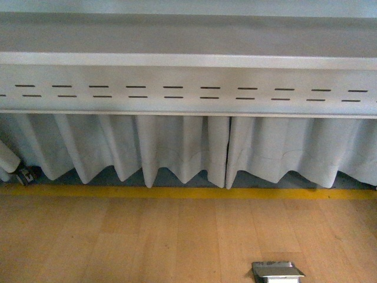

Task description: Open oven

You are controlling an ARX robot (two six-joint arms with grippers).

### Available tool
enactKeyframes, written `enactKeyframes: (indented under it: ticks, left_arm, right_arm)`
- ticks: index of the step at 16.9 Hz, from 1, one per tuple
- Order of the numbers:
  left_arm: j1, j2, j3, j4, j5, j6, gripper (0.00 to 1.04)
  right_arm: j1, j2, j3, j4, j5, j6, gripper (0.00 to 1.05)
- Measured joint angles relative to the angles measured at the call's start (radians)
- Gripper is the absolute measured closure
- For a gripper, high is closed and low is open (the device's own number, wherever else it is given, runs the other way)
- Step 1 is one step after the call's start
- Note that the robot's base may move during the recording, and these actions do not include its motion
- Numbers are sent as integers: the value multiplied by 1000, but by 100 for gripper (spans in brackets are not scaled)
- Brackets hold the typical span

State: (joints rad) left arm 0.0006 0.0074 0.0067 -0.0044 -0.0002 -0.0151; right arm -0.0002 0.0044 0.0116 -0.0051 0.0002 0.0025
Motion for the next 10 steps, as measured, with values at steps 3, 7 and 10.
enactKeyframes:
  ticks: [3,7,10]
  left_arm:
    - [0,0,0,0,0,0,7]
    - [0,0,0,0,0,0,7]
    - [0,0,0,0,0,0,7]
  right_arm:
    - [0,0,0,0,0,0,6]
    - [0,0,0,0,0,0,6]
    - [0,0,0,0,0,0,6]
